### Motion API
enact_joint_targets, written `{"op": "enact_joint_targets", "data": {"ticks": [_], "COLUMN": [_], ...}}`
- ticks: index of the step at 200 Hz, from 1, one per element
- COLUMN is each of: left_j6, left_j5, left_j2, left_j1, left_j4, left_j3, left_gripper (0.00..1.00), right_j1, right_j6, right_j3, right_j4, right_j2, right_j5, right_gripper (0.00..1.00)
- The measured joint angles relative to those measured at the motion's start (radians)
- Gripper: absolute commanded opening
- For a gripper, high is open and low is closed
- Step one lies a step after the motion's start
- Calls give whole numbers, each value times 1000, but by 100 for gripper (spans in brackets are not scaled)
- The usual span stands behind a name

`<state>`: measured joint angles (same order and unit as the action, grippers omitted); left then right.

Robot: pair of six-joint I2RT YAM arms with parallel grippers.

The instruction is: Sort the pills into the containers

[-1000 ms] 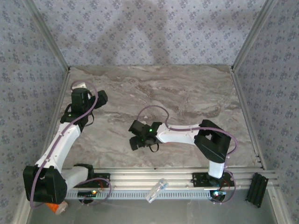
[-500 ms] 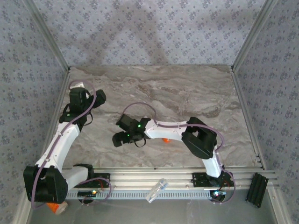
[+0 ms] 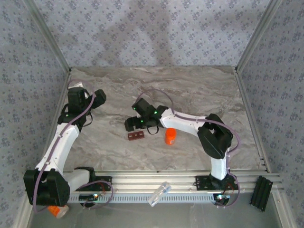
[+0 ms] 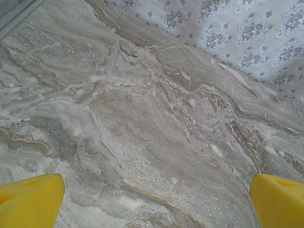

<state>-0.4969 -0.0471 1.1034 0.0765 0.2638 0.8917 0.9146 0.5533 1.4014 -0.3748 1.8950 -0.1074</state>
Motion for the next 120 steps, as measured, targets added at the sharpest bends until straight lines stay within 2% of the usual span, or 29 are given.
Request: {"op": "enact_joint_targets", "data": {"ticks": [55,120], "left_j6": [-12,-27], "left_j5": [6,10], "left_j2": [4,19], "left_j1": [0,0], "left_j4": [6,7], "left_j3": [0,0], "left_gripper": [100,100], "right_j1": [-43,-32], "right_j6": [-56,-77], "right_j3": [75,78], "right_j4": [-3,-2], "right_j2": [132,157], "right_j5": [-54,-111], "right_gripper": [90,87]}}
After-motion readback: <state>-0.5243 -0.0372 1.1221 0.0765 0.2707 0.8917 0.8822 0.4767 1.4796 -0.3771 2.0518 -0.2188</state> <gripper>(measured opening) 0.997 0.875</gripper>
